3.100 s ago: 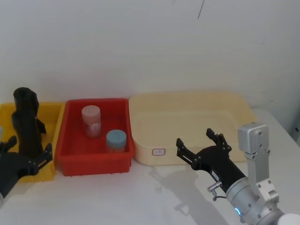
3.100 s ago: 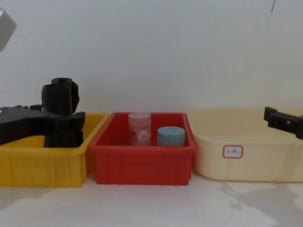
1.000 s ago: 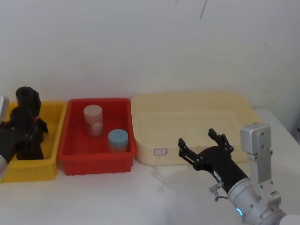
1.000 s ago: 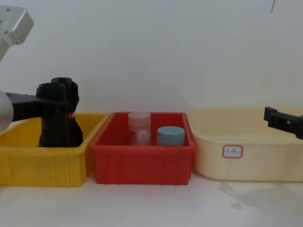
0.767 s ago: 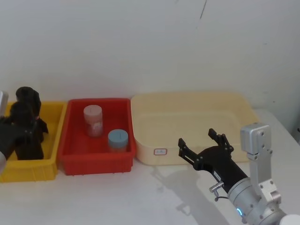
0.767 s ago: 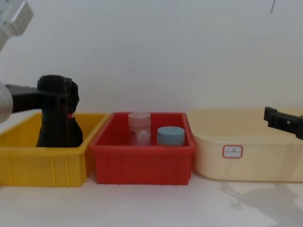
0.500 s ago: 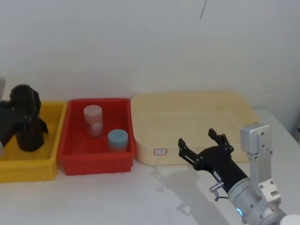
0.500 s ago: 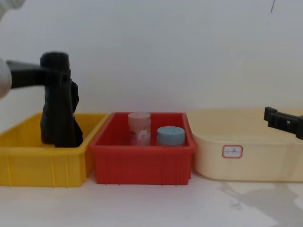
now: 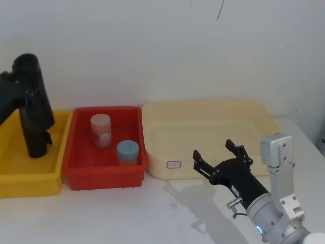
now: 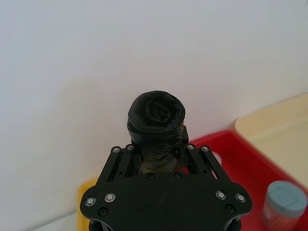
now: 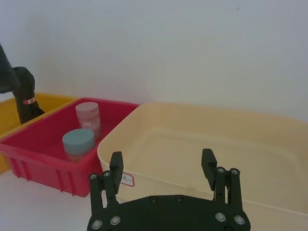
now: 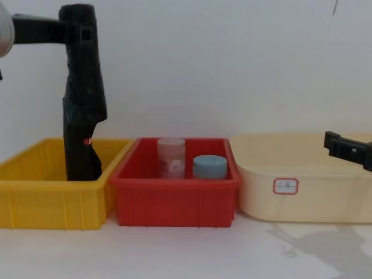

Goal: Pick up the garbage bag with the one hand and transfer it to the other hand.

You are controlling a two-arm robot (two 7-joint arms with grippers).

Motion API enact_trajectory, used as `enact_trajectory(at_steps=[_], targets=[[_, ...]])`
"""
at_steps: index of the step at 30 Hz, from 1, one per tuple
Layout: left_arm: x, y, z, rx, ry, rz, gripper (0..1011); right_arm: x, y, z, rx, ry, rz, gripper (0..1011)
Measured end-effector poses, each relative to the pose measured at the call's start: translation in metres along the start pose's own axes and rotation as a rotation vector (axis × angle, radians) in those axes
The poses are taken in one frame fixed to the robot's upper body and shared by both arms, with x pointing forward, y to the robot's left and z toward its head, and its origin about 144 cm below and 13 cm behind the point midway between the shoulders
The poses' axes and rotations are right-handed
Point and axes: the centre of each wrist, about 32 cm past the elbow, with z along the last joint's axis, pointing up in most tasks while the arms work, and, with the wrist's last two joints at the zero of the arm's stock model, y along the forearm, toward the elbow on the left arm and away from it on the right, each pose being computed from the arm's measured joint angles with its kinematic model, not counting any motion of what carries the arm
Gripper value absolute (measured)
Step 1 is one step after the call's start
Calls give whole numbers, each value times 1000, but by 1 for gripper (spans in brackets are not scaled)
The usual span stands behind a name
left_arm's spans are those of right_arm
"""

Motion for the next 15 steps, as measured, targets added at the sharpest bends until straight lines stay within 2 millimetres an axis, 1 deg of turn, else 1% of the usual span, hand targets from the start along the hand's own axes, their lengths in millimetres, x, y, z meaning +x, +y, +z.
enact_trajectory(at_steps=[4,9,15], targets=[[1,-7,9,-14,35,-29,392,0,1,1,1,-1,2,1000],[-1,-15,14,-24,72,-64,392,2,4,5,4,-16,28,1000],[-9,-28,18,-34,113,-129,392,4,9,14,4,-51,74,1000]])
